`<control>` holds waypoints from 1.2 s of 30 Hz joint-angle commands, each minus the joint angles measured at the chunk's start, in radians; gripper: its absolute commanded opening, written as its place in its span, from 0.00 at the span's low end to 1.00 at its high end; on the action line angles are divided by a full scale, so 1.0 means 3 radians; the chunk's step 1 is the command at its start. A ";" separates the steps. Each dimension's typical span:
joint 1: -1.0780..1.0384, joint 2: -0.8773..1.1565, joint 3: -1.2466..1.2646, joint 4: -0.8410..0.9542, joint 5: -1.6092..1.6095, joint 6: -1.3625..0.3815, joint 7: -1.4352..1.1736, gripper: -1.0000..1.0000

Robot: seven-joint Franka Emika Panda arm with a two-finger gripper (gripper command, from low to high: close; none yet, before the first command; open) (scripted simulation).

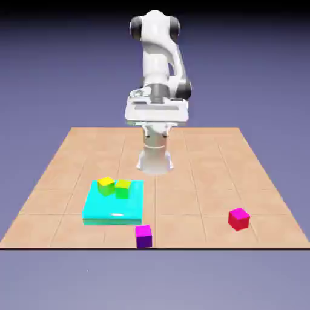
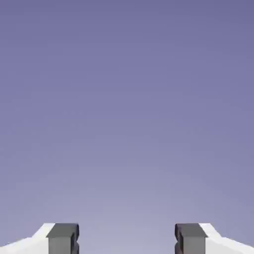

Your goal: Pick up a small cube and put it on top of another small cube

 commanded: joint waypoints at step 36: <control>0.1603 0.3407 0.0344 0.1793 -0.0612 -0.0970 -0.3787 0.00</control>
